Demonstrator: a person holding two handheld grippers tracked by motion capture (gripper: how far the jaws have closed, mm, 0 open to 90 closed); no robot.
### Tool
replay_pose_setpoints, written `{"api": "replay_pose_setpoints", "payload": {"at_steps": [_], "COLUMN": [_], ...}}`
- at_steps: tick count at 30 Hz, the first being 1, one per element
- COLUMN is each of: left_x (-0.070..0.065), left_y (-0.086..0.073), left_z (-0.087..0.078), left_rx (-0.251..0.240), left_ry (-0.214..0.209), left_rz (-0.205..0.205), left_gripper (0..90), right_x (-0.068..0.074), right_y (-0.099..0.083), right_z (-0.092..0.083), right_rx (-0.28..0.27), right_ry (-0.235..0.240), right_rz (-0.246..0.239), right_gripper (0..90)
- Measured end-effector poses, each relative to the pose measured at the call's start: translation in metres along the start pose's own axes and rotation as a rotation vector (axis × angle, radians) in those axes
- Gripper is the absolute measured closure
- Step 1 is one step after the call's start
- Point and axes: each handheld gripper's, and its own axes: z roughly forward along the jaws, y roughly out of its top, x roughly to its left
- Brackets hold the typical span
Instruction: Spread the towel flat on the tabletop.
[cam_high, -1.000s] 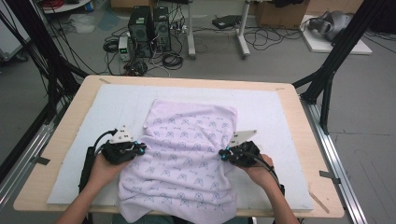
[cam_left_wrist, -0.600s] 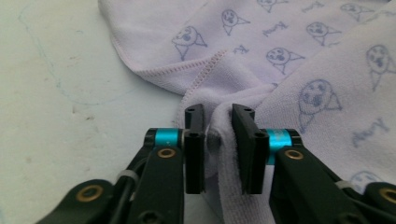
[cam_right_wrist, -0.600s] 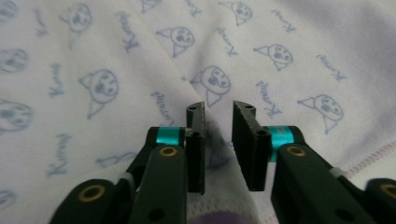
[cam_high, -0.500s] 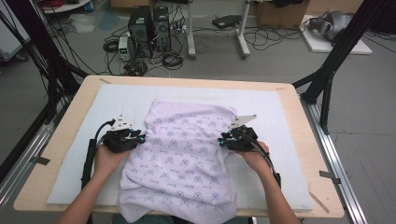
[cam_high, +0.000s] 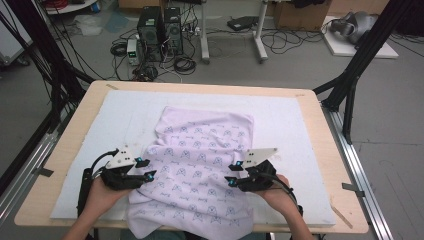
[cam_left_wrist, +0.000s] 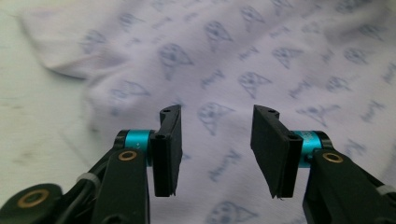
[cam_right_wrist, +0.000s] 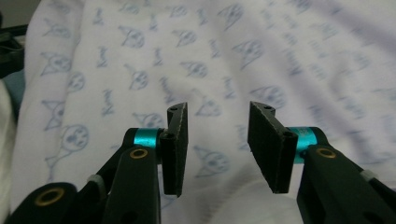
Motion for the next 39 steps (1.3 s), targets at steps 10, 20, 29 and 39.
{"api": "replay_pose_setpoints", "payload": {"at_steps": [10, 20, 29, 39], "left_x": [-0.012, -0.044, -0.052, 0.008], "left_y": [-0.022, -0.03, -0.031, 0.0], "left_z": [0.015, -0.005, -0.021, 0.018], "left_rx": [0.081, 0.048, 0.021, -0.049], "left_ry": [-0.073, -0.105, -0.114, 0.057], "left_rz": [0.046, 0.084, 0.077, -0.019], "left_gripper": [73.4, 87.7, 87.6, 87.1], "right_x": [0.006, 0.03, 0.044, -0.025], "right_y": [-0.032, -0.036, -0.031, -0.008], "right_z": [0.021, 0.009, -0.011, -0.002], "right_rx": [0.089, 0.061, 0.057, 0.062], "right_ry": [0.021, 0.07, 0.129, -0.11], "right_rz": [0.019, -0.014, -0.029, 0.026], "right_gripper": [69.9, 83.7, 83.0, 81.4]}}
